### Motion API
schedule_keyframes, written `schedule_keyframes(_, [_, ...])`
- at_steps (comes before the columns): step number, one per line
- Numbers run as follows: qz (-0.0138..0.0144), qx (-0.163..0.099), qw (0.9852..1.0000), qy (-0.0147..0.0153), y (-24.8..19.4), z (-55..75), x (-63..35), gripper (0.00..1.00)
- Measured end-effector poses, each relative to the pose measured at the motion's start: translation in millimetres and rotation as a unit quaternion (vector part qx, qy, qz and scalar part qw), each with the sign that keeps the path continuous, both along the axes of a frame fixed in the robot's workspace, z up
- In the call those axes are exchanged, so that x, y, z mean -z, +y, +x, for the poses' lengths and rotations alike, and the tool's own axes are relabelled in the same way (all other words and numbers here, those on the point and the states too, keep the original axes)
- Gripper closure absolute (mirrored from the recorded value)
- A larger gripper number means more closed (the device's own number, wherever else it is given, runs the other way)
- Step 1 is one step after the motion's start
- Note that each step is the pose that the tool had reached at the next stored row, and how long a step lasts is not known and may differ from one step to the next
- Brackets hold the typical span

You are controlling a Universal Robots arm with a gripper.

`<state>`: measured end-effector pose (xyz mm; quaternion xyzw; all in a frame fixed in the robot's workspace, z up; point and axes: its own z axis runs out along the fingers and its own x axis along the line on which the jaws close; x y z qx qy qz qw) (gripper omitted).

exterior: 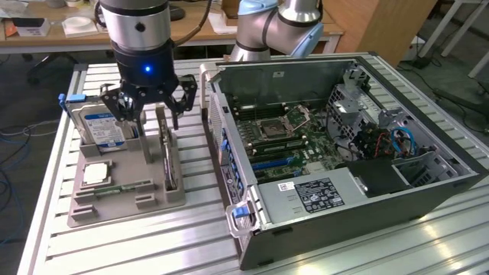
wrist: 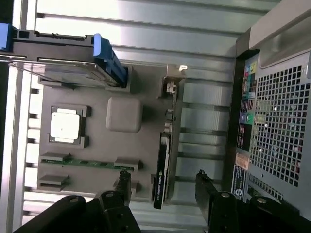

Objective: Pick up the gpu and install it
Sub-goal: 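Pick up the gpu and move the gpu toward the slot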

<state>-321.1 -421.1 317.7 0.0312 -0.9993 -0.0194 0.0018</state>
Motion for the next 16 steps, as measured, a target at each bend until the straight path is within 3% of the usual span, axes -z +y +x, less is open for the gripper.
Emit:
schedule_keyframes(4, [0.0,0.026,0.9997,-0.0009,0.0,0.0,7.4,0.35])
schedule_keyframes(16, [0.0,0.027,0.9996,-0.0009,0.0,0.0,29.1,0.35])
